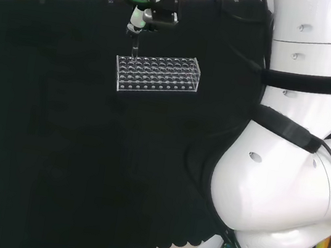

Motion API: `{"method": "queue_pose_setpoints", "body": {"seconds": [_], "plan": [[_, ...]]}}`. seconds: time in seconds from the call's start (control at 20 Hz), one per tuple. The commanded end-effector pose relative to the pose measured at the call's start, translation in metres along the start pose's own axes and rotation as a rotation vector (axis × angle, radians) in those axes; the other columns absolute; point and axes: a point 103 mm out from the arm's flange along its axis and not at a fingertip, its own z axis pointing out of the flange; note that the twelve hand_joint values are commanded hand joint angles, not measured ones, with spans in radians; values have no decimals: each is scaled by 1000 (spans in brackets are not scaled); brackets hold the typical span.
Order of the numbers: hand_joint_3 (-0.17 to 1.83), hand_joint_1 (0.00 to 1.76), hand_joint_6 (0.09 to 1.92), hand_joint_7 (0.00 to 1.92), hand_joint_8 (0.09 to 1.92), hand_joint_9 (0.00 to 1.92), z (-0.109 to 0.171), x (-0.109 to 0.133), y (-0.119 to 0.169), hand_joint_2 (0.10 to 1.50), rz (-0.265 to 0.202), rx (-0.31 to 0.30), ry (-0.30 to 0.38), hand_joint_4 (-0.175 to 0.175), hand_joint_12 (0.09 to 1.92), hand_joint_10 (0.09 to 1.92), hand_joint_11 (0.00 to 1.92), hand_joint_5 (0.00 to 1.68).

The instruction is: Put the test tube back in the rack.

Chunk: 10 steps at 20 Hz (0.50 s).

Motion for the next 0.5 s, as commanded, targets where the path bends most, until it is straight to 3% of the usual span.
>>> {"method": "queue_pose_setpoints", "body": {"seconds": [0.05,0.5], "plan": [[648,1217,637,1694,547,1582,11,-4,7,663,5,18,-16,-175,893,528,1232,1283],[648,1217,637,1694,547,1582,20,-5,14,663,11,32,-2,-175,895,528,1231,1283]]}}
